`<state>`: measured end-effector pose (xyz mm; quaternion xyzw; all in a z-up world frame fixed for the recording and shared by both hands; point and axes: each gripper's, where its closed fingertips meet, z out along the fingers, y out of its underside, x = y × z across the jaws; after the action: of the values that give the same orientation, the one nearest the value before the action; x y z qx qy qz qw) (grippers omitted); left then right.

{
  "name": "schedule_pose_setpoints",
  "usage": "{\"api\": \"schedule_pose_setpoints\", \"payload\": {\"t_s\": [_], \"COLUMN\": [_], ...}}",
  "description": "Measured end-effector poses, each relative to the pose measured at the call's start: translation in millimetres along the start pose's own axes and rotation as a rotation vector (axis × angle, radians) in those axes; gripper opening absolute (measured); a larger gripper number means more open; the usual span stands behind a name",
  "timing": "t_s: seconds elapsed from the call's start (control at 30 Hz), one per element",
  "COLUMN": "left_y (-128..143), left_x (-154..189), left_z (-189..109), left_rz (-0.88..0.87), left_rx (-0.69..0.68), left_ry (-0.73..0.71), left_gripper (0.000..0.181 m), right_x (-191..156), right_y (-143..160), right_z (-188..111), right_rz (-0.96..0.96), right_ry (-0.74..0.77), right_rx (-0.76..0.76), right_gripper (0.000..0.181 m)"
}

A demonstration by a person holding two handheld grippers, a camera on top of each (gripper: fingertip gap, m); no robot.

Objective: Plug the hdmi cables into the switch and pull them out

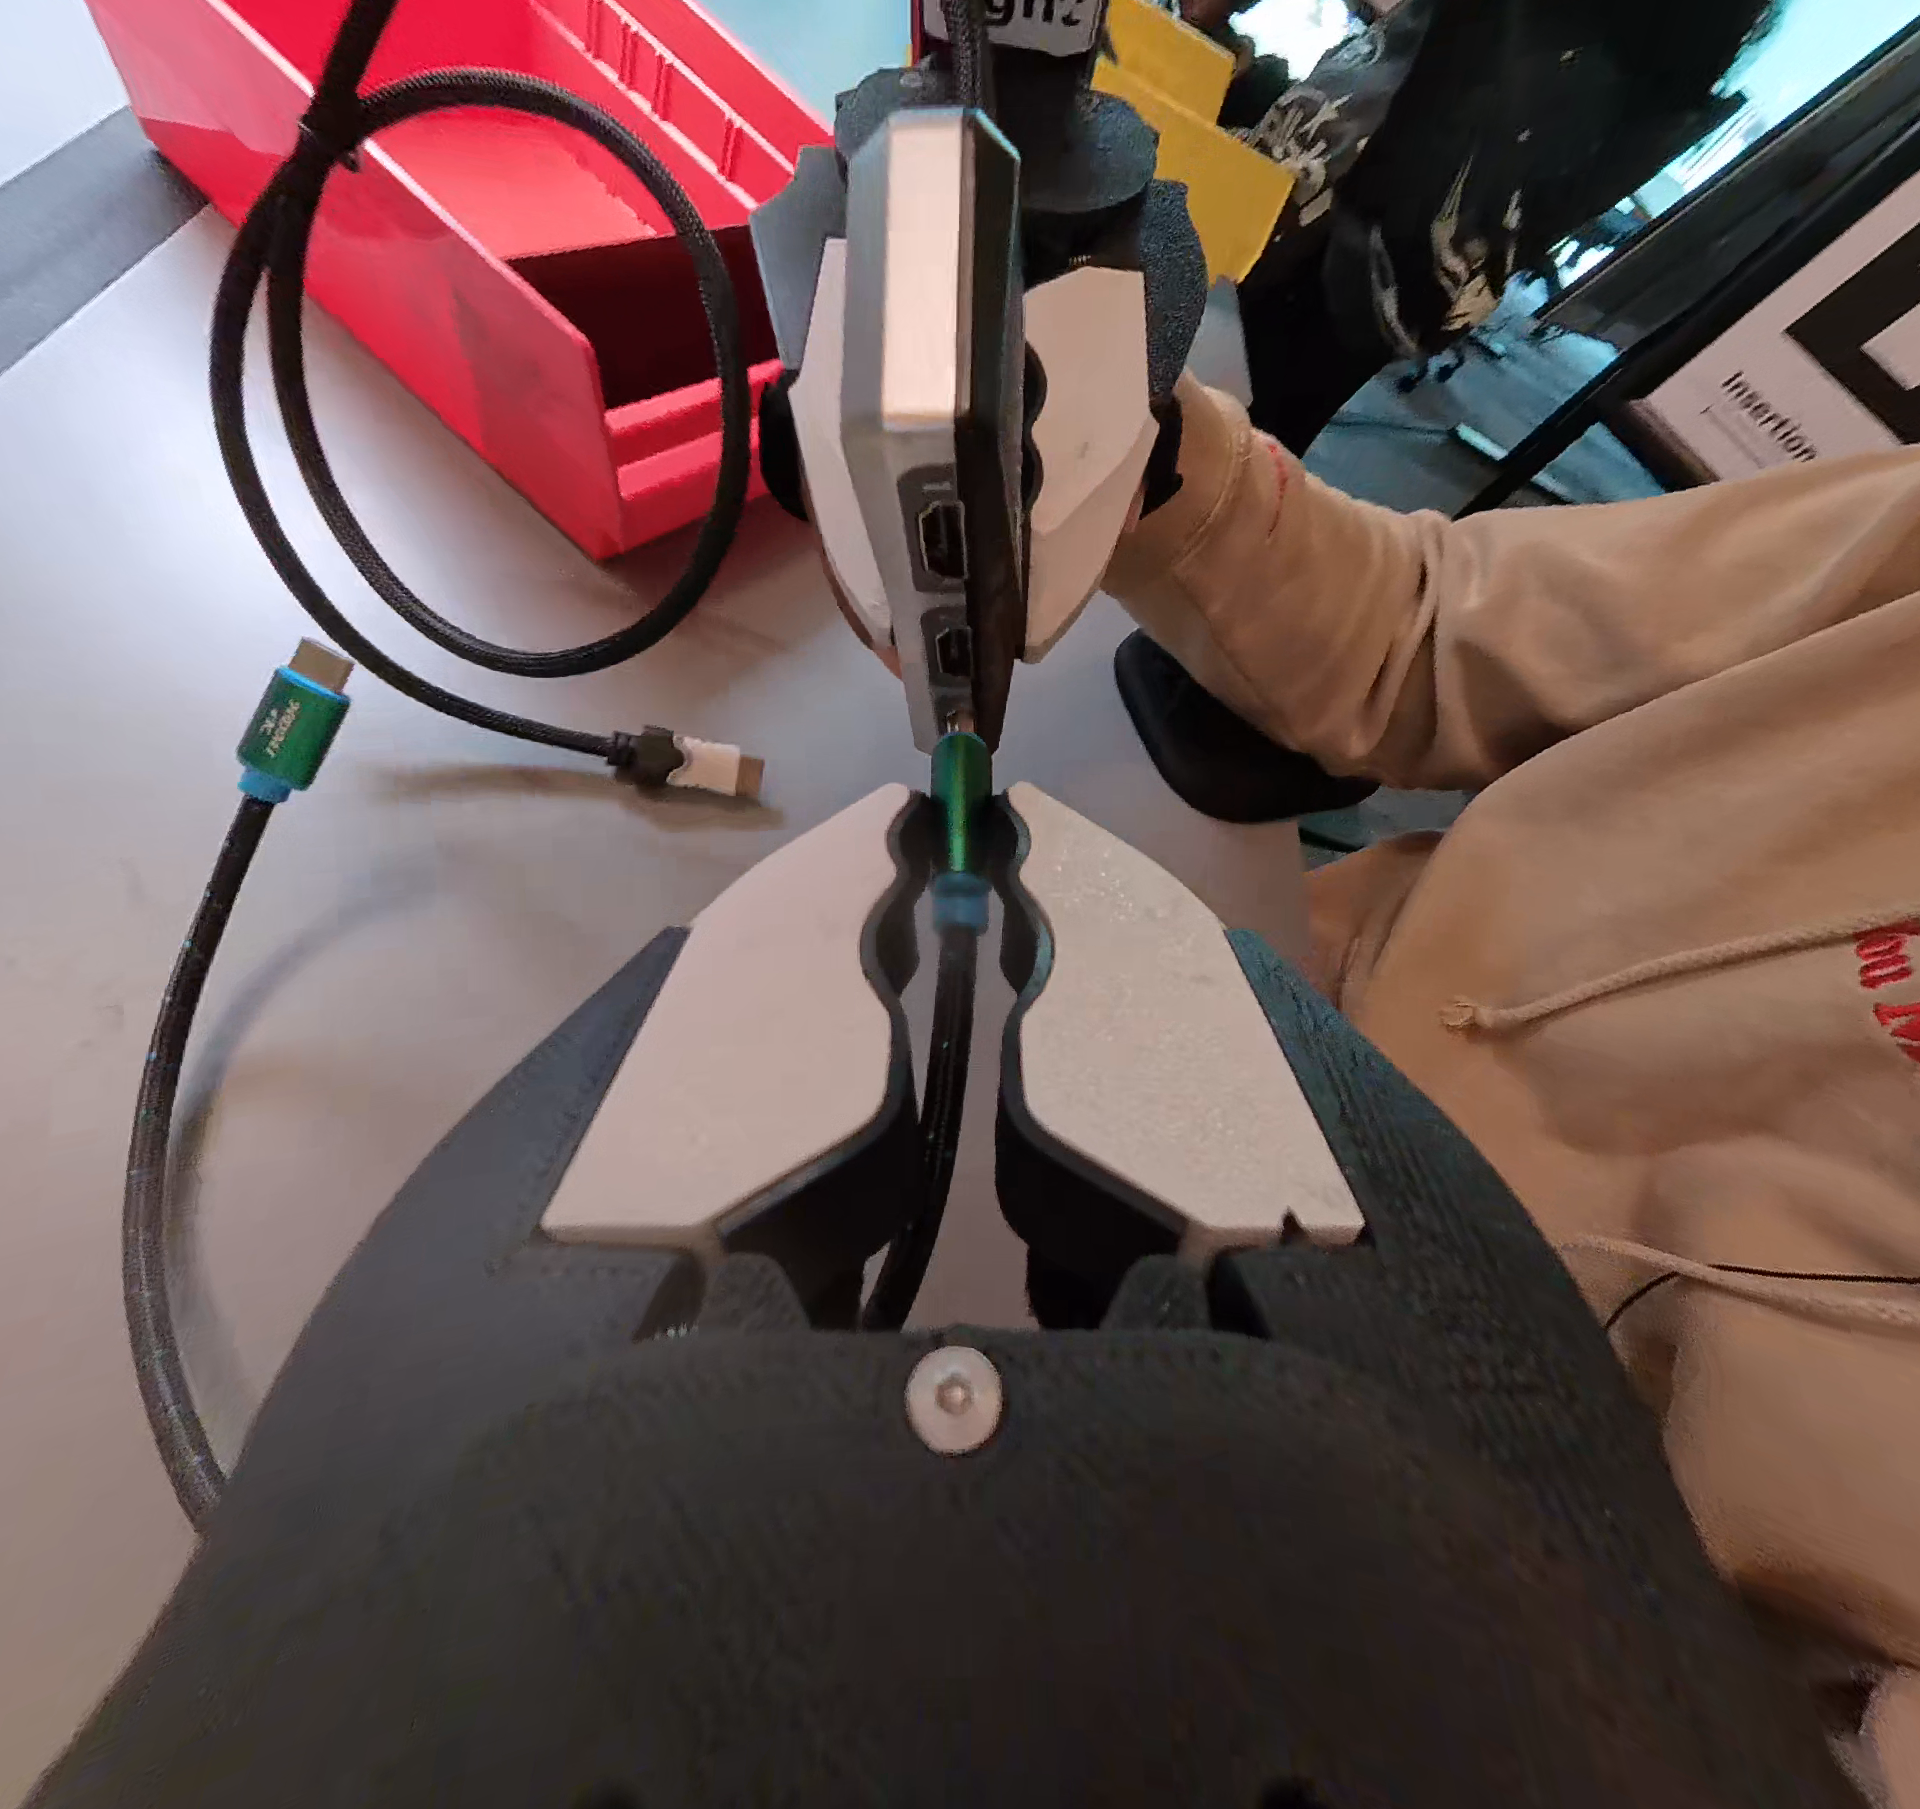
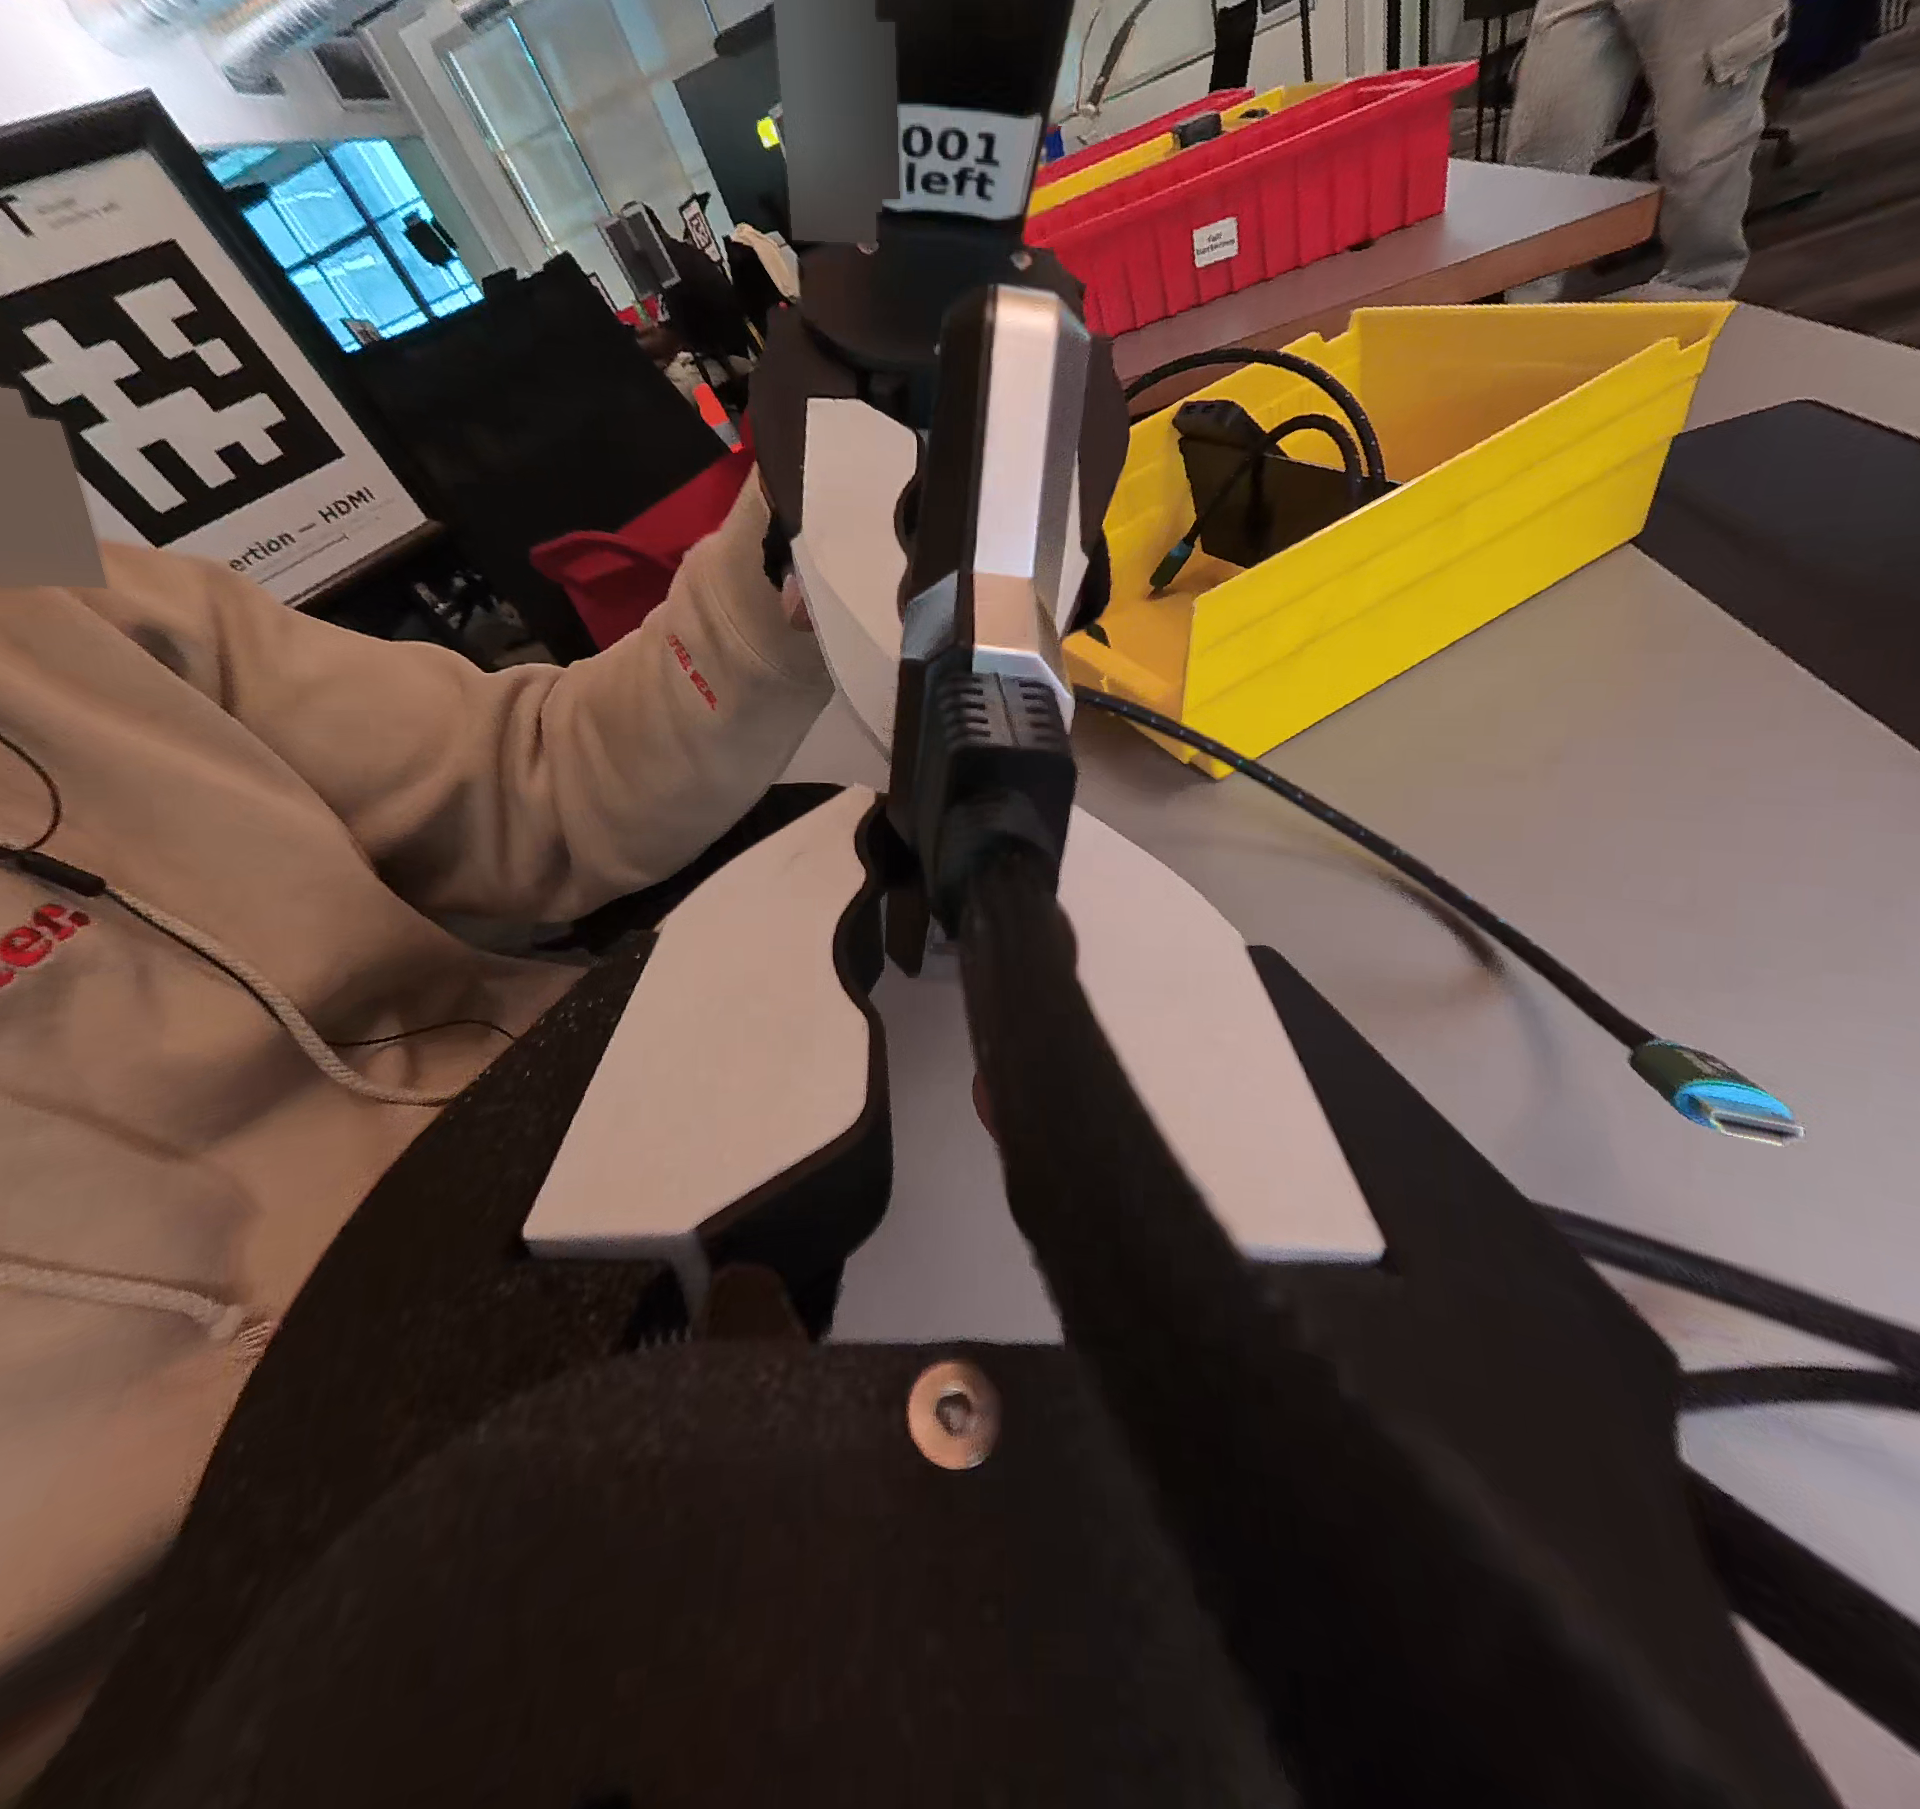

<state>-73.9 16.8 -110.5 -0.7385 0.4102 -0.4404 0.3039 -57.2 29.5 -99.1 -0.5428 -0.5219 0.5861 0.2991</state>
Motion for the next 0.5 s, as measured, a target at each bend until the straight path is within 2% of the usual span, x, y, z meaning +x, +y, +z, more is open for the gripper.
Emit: {"api": "schedule_pose_setpoints", "payload": {"t_s": [0.2,0.33,0.43,0.5], "left_y": [6,7,16,7], "left_x": [-6,4,6,9], "left_z": [0,12,29,30], "left_rz": [-0.015,0.005,0.047,0.028], "left_rx": [-0.017,-0.032,-0.097,-0.035], "left_ry": [-0.012,0.048,0.05,0.084], "left_gripper": [0.011,0.011,0.012,0.012], "right_x": [5,-5,-9,-12], "right_y": [9,1,1,-6], "right_z": [7,4,8,4], "right_rz": [-0.037,-0.019,-0.053,-0.075], "right_ry": [0.042,-0.056,-0.05,-0.04], "right_rx": [-0.038,0.039,0.006,0.022], "right_gripper": [0.022,0.021,0.021,0.021]}}
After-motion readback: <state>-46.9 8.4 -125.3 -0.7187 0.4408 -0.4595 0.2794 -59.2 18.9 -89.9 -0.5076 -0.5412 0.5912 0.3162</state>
